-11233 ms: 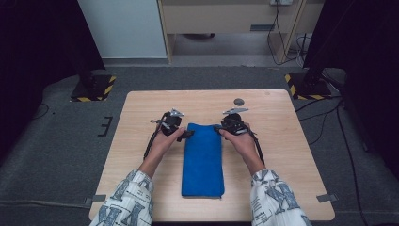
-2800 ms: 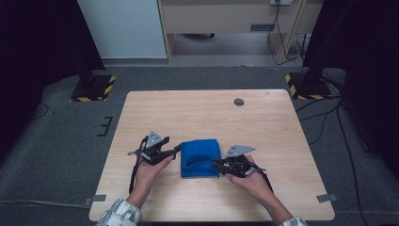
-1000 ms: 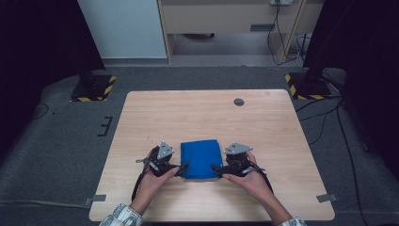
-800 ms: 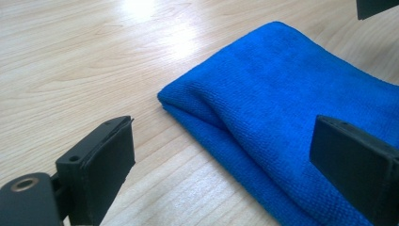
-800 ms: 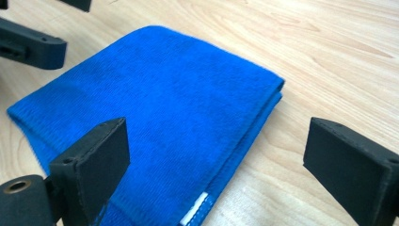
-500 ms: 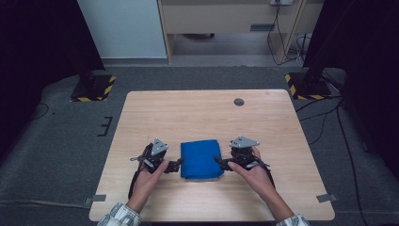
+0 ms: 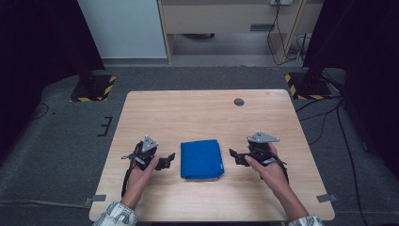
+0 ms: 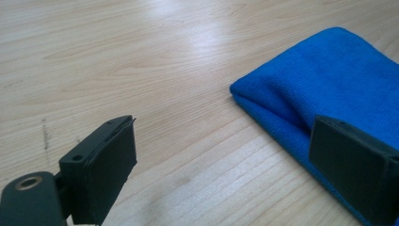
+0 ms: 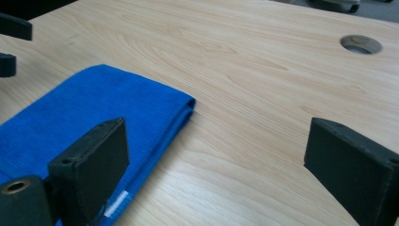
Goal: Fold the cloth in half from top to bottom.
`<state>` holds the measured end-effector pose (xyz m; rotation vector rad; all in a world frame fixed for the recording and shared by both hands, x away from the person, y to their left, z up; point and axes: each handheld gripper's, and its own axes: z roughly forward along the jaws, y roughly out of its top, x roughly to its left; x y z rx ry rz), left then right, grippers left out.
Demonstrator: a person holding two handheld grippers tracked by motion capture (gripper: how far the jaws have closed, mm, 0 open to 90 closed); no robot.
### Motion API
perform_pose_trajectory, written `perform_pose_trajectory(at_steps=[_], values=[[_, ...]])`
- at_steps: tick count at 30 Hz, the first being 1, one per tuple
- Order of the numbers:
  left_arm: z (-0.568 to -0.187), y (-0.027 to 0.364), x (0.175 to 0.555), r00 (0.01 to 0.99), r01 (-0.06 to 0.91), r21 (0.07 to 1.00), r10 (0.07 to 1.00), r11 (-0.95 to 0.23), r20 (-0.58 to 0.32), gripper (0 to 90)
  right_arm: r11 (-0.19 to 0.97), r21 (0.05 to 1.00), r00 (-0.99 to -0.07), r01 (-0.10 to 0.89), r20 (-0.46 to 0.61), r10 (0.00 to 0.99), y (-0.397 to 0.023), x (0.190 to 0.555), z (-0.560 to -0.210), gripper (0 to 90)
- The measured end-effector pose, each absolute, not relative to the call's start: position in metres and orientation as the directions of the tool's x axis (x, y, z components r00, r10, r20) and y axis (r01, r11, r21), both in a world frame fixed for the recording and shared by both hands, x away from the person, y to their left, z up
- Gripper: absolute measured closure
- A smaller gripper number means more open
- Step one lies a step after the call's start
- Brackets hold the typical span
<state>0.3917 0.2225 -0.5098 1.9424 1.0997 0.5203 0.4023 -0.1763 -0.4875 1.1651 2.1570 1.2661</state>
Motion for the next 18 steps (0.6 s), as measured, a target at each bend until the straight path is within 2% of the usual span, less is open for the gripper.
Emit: perform_pose_trajectory(at_steps=[18], values=[[-0.523,0.245,0.391,0.495,0.561,0.775,0.868,-0.291,-0.033,8.6,0.211,0.79,-0.475,0.576,0.113,0.872,-0.24,0.415,-0.515,7.1]])
